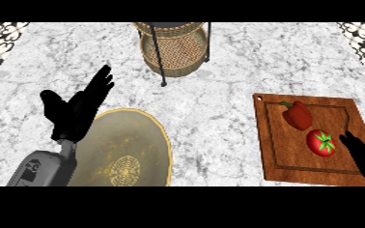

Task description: Pick the tomato from the cutting board and place it in the tiered basket

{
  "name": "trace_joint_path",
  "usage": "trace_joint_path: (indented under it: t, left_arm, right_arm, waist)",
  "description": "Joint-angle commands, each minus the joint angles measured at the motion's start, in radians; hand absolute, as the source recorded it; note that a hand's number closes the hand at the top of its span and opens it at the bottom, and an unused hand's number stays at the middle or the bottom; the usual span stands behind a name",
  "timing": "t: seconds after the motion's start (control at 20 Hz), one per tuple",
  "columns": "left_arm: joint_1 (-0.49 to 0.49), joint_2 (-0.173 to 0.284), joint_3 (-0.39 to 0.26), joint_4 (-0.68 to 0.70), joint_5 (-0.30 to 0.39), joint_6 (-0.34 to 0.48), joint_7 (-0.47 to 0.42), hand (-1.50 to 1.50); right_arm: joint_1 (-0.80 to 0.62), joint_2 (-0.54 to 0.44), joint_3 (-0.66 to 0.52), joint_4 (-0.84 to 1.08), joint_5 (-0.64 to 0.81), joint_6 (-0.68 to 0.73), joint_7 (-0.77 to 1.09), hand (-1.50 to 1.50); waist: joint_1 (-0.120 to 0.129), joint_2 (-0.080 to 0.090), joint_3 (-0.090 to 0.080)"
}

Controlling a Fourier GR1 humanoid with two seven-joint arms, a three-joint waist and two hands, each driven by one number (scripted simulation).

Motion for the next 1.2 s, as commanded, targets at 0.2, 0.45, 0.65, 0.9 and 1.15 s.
trace_joint_path:
  t: [0.2,0.45,0.65,0.9,1.15]
  left_arm:
    - [-0.005,-0.041,0.021,-0.008,0.013,-0.035,0.056,0.0]
    - [0.062,-0.105,-0.022,-0.009,-0.045,-0.007,-0.02,0.0]
    - [0.045,-0.053,0.055,0.061,-0.004,-0.096,-0.057,0.0]
    - [0.043,-0.099,0.009,0.003,-0.047,-0.05,0.011,0.0]
    - [-0.024,-0.129,0.032,0.103,-0.078,-0.045,-0.054,0.0]
  right_arm:
    - [-0.028,0.073,-0.039,0.098,0.062,-0.05,-0.067,-1.5]
    - [-0.035,0.063,-0.105,0.131,0.028,-0.027,-0.112,-1.5]
    - [-0.11,0.123,-0.079,0.207,0.047,-0.048,-0.131,-1.5]
    - [-0.151,0.133,-0.092,0.211,0.048,-0.006,-0.107,-1.5]
    - [-0.289,0.139,-0.116,0.417,0.058,-0.03,-0.174,-1.5]
  waist:
    - [-0.006,0.007,-0.009]
    - [-0.007,0.007,-0.009]
    - [-0.003,0.009,-0.01]
    - [-0.003,0.008,-0.01]
    - [-0.003,0.01,-0.009]
